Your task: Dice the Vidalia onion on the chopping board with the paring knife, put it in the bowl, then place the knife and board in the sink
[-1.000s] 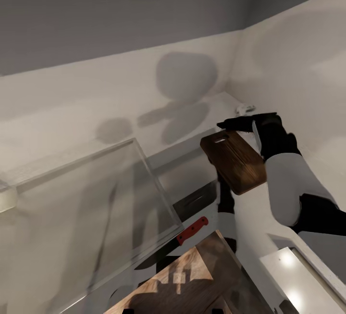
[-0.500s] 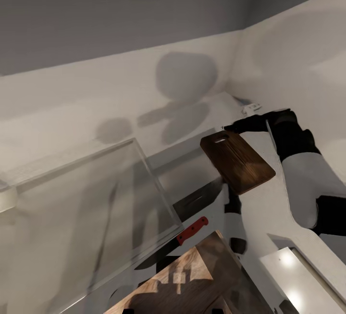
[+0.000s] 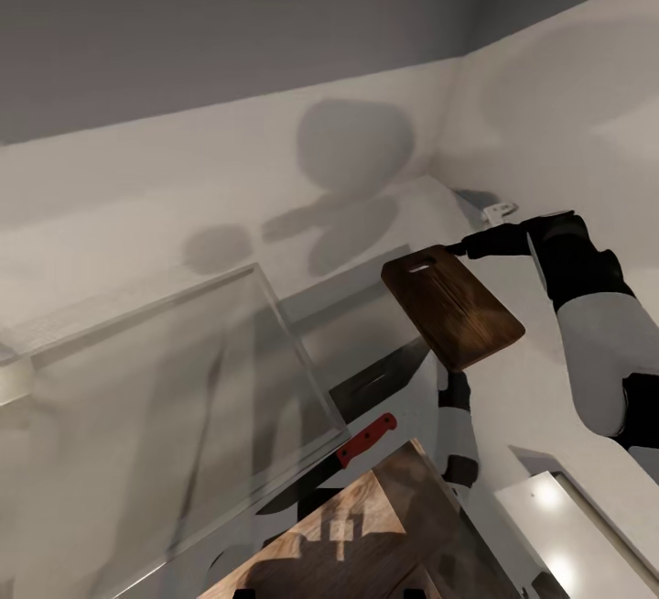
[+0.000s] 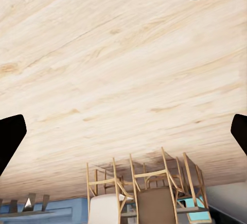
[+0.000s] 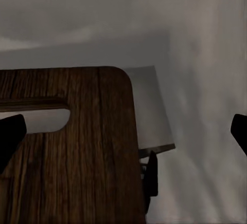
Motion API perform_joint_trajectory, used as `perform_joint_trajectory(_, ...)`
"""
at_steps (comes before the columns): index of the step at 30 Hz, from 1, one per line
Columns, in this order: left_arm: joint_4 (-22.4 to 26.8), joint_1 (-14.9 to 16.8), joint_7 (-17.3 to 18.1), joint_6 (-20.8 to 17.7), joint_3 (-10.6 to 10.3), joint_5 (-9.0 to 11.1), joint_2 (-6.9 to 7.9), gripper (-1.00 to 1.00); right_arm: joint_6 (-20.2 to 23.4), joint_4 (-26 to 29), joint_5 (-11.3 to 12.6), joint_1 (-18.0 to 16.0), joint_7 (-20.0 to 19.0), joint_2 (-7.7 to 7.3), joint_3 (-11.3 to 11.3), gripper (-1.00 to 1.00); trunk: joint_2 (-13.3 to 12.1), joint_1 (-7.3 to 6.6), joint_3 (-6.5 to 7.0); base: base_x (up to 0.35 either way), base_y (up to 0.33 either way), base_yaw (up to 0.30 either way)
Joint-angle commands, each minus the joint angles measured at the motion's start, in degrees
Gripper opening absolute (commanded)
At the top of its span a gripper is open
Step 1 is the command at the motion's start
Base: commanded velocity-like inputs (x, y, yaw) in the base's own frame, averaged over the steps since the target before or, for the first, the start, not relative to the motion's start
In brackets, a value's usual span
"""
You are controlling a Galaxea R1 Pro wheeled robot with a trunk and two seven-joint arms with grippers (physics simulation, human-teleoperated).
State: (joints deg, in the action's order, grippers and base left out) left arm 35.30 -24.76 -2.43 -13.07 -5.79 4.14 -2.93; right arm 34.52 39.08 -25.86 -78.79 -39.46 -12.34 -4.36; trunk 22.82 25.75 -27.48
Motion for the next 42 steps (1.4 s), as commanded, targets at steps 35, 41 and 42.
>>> perform_joint_trajectory(35, 0.15, -0.03, -0.21, -0.38, -0.21, 0.43, 0.03, 1.00, 0.37, -0.88, -0.16, -0.04, 11.64, 5.00, -0.30, 1.00, 0.10, 0.04, -0.08, 0.000, 0.000, 0.000)
perform_joint_trajectory(41, 0.03, -0.03, -0.22, -0.38, -0.19, 0.43, 0.03, 1.00, 0.30, -1.87, -0.16, -0.04, 11.44, 5.01, -0.30, 1.00, 0.10, 0.04, -0.08, 0.000, 0.000, 0.000)
perform_joint_trajectory(42, 0.00, -0.03, -0.23, -0.38, -0.19, 0.43, 0.03, 1.00, 0.30, -1.91, -0.16, -0.04, 11.44, 4.99, -0.30, 1.00, 0.10, 0.04, -0.09, 0.000, 0.000, 0.000)
